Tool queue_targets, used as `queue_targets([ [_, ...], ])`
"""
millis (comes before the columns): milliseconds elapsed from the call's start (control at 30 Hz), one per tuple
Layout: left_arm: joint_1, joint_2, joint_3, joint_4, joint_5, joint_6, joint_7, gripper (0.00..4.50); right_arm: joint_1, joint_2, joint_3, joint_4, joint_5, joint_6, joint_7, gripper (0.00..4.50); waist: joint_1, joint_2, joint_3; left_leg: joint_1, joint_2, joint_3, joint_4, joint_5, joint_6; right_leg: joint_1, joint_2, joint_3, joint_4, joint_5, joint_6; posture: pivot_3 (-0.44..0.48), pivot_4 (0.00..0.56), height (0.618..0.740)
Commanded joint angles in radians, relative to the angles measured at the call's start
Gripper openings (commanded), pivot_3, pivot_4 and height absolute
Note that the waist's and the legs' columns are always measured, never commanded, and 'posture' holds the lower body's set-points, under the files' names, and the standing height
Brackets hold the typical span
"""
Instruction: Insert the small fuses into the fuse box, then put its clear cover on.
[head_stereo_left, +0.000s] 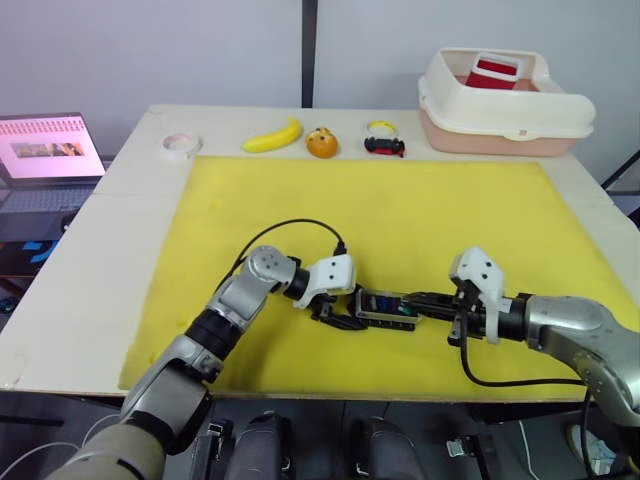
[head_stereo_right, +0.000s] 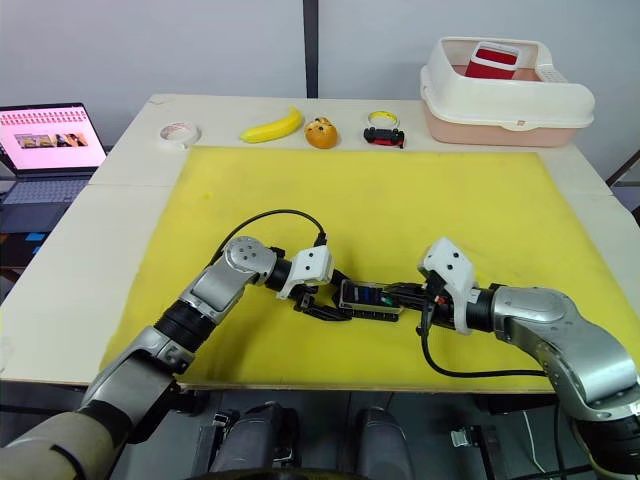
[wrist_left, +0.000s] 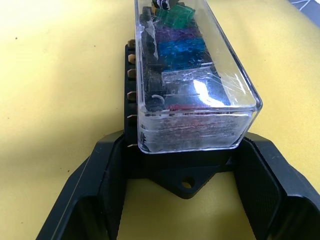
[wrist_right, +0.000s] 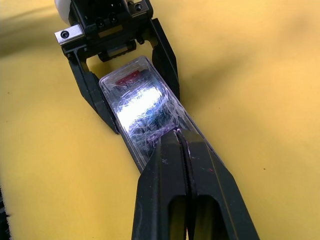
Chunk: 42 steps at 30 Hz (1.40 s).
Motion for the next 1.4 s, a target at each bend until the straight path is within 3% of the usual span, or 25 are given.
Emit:
queue_targets([
  [33,0.004,0.005,0.008,-0.027,-0.002,-0.013,0.001,2.53,0.043,-0.011,0.056,0.079,-0.057,0.089,-0.04,0.01,0.0,0.0,0.0,0.0,0.0,0.0,0.0,0.0,0.0,0.0,0.0,0.0,0.0,0.0,0.0,0.0,0.15,0.74],
  [233,0.007,0.008,0.009,-0.024,-0.001,-0.019,0.003,2.53,0.03,0.026,-0.035,0.029,-0.019,-0.019,-0.006,0.01,0.0,0.0,0.0,0.0,0.0,0.0,0.0,0.0,0.0,0.0,0.0,0.0,0.0,0.0,0.0,0.0,0.15,0.74],
  [367,0.028,0.031,0.013,-0.048,-0.005,-0.013,-0.005,2.53,0.025,-0.018,-0.164,-0.036,0.044,-0.024,0.035,0.01,0.0,0.002,0.001,-0.002,0.0,0.001,0.0,0.0,0.0,0.001,-0.001,0.0,0.0,0.0,0.0,0.0,0.15,0.74],
  [467,0.041,0.044,0.014,-0.064,-0.005,-0.008,-0.007,2.53,0.062,-0.115,-0.273,-0.051,0.046,-0.051,0.14,0.82,0.001,0.006,0.004,-0.004,-0.001,0.001,0.0,0.0,0.001,-0.001,-0.001,0.0,0.0,0.0,0.0,0.0,0.15,0.74],
  [733,0.041,0.058,0.011,-0.066,-0.011,0.001,-0.003,2.53,0.23,-0.281,-0.563,-0.006,0.057,-0.079,0.474,4.47,-0.001,0.006,0.005,-0.004,0.0,0.001,-0.002,0.0,0.001,-0.001,0.004,0.001,0.0,0.0,0.0,0.0,0.15,0.74],
  [767,0.042,0.064,0.013,-0.071,-0.016,0.011,-0.01,2.53,0.254,-0.285,-0.591,-0.002,0.051,-0.085,0.509,4.47,0.0,0.006,0.006,-0.004,0.0,0.001,-0.002,0.0,0.001,-0.001,0.004,0.001,0.0,0.0,0.0,0.0,0.15,0.74],
  [900,0.058,0.144,0.042,-0.125,-0.055,0.071,-0.059,4.43,0.268,-0.279,-0.628,-0.015,0.056,-0.078,0.528,4.5,-0.005,0.005,0.006,-0.004,0.001,0.001,-0.002,0.0,0.001,-0.001,0.005,0.002,0.0,0.0,0.0,0.0,0.15,0.74],
  [1033,0.109,0.296,0.104,-0.235,-0.12,0.114,-0.141,4.47,0.274,-0.272,-0.652,-0.015,0.049,-0.079,0.539,4.5,-0.007,0.006,0.007,-0.003,0.002,0.001,-0.002,0.0,0.001,-0.002,0.005,0.002,0.0,0.0,0.0,0.0,0.15,0.74],
  [1200,0.158,0.605,0.349,-0.472,-0.401,0.402,-0.279,4.47,0.293,-0.287,-0.726,0.01,0.048,-0.061,0.586,4.5,-0.007,0.007,0.015,-0.004,0.002,0.001,-0.003,0.001,-0.001,-0.003,0.002,0.002,0.002,0.0,0.0,0.0,0.15,0.74],
  [1400,0.218,0.814,0.548,-0.587,-0.569,0.577,-0.304,4.47,0.302,-0.298,-0.762,0.063,0.029,-0.065,0.631,4.5,0.001,0.01,0.018,-0.003,-0.003,0.0,-0.002,-0.001,0.0,-0.003,-0.004,0.0,-0.004,0.0,0.0,0.0,0.15,0.74],
])
